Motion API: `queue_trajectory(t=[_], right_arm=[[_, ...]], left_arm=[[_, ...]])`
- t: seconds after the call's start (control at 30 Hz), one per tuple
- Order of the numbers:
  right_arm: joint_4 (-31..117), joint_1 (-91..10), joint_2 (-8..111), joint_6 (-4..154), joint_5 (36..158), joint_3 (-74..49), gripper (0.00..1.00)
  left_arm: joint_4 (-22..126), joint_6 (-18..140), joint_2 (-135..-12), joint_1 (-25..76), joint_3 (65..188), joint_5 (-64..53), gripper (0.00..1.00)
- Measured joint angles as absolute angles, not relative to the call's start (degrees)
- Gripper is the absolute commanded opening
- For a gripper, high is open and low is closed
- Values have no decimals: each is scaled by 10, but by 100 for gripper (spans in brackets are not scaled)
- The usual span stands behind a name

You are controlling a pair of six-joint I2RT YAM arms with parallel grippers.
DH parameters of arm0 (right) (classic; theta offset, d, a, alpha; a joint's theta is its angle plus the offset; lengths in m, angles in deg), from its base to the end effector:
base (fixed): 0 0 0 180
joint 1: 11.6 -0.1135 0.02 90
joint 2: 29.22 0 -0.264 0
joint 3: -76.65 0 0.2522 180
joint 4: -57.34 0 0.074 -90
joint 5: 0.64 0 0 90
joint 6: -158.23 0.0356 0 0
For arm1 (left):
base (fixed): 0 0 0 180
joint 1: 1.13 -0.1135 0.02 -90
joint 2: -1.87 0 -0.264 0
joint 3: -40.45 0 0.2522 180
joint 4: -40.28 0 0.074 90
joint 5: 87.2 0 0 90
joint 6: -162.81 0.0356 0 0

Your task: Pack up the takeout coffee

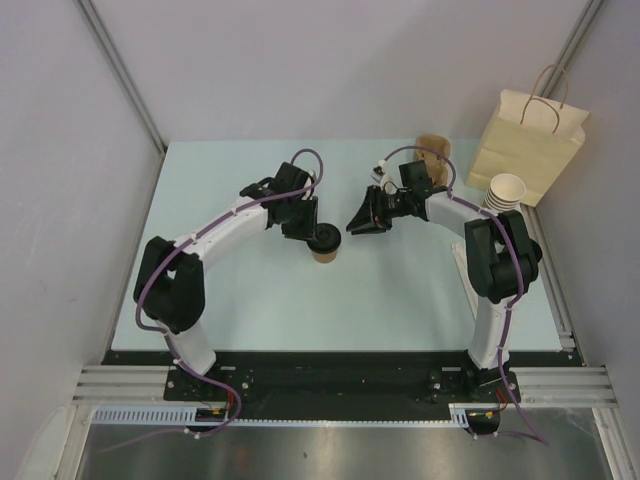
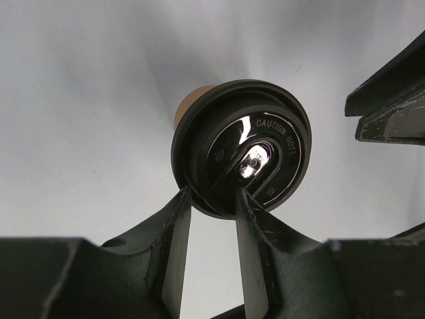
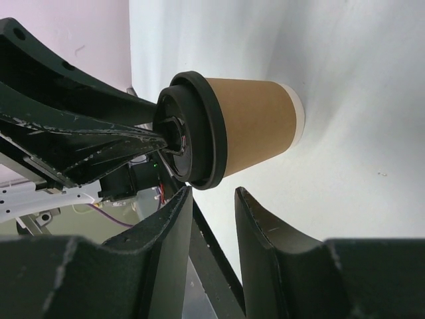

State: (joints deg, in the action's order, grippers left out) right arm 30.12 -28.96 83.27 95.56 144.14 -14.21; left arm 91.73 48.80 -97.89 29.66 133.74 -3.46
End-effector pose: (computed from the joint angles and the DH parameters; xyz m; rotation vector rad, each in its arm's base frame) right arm 0.3899 0.1524 0.1933 -0.2589 2.4541 1.5065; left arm 0.3188 -0.1945 0.2526 0.1985 2.6459 -0.4798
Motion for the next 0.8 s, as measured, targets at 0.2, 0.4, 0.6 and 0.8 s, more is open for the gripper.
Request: queue_trajectory(t=[0.2, 0.4, 0.6, 0.8], right_arm=[[302, -282, 832, 956, 1442, -142, 38], [302, -277, 833, 956, 1443, -142, 38], [301, -270, 832, 953, 1451, -142, 49], [270, -257, 806, 926, 1459, -144, 93]], left_arm=[[919, 486, -987, 297, 1344, -32, 25], [923, 484, -996, 297, 1354, -30, 0], [941, 500, -999, 289, 1364, -29, 0], [979, 565, -984, 239, 1370, -21, 0]])
